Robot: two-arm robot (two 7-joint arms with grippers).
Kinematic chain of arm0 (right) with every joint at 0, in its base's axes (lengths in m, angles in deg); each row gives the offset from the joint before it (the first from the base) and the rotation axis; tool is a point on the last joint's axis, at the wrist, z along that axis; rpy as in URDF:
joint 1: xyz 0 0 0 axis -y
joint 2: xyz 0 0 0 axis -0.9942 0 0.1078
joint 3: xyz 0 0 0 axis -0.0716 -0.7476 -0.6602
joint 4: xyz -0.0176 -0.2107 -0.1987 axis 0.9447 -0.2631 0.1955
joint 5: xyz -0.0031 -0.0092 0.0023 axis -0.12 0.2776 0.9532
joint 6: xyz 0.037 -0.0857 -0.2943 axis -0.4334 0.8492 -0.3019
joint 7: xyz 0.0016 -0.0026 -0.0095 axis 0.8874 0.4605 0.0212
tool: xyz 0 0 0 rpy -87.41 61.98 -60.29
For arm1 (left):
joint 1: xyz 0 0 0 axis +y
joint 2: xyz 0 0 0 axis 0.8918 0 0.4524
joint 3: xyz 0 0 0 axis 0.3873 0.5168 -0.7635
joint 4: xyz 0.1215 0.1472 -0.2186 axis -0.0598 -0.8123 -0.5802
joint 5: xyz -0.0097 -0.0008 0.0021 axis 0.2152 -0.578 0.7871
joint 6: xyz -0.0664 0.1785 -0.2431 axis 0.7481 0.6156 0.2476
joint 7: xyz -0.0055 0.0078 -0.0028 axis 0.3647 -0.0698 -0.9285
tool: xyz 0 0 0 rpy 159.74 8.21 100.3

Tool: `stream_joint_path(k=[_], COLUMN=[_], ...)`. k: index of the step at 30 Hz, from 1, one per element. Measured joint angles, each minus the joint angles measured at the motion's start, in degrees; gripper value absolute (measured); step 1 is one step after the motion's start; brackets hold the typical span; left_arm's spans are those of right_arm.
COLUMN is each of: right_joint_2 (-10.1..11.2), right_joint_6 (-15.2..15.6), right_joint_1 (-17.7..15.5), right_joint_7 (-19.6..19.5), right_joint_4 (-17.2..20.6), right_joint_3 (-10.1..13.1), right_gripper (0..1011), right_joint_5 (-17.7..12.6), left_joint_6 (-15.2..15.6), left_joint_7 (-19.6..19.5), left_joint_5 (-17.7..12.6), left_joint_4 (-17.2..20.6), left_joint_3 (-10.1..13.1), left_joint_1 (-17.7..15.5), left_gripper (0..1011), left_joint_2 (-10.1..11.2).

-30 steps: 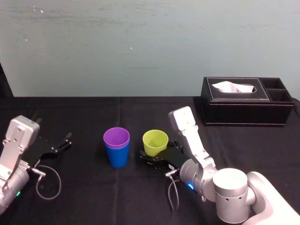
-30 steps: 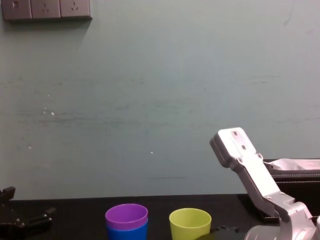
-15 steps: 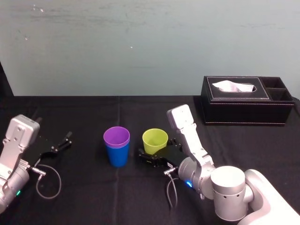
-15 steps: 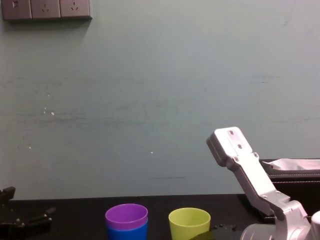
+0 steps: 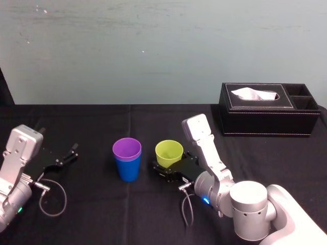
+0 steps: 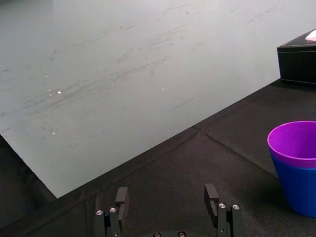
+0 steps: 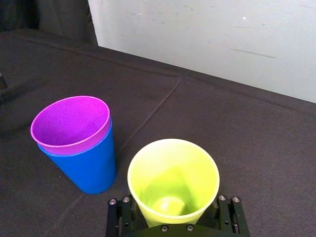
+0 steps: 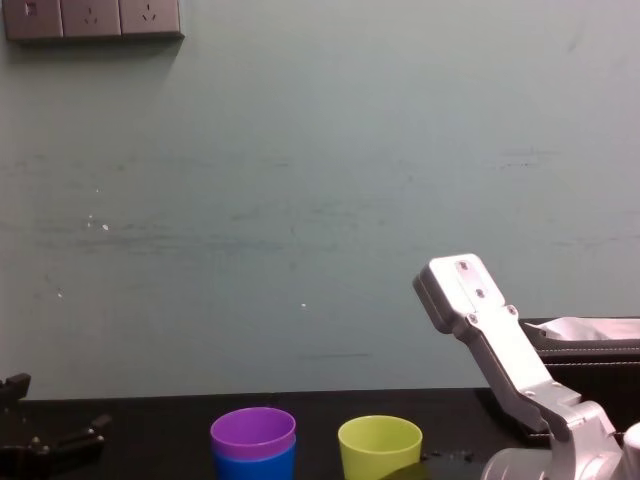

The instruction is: Stack the three plastic cups sequentially using one hand.

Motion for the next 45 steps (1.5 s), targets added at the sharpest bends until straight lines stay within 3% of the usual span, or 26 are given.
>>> stream_joint_path(k=[2,7,20,29,45], right_joint_2=[0.01,0.02,1.34,1.59,-0.06], right_joint_6=[0.01,0.01,-0.89,-0.82,0.86], right_joint_1=[-0.01,-0.02,0.94,2.71,7.17], right_joint_7=[0.00,0.00,1.00,2.77,5.48], right_joint_4=[0.01,0.05,3.25,6.07,6.73], right_joint_3=[0.00,0.00,-0.97,-1.17,-4.02], right_gripper=[776,720,716,716,716], right_joint_5=[0.00,-0.02,1.75,1.39,-0.81], left_joint_6=[0.00,0.00,0.00,0.00,0.00], left_joint_7=[0.00,0.00,0.00,0.00,0.00], left_joint_5=[0.00,0.00,0.00,0.00,0.00], left_joint_4=[0.00,0.00,0.00,0.00,0.00], left_joint_3=[0.00,0.00,0.00,0.00,0.00], left_joint_1=[0.00,0.00,0.00,0.00,0.00], left_gripper=[1000,1000,1000,1000,1000], left_joint_2=[0.00,0.00,0.00,0.00,0.00])
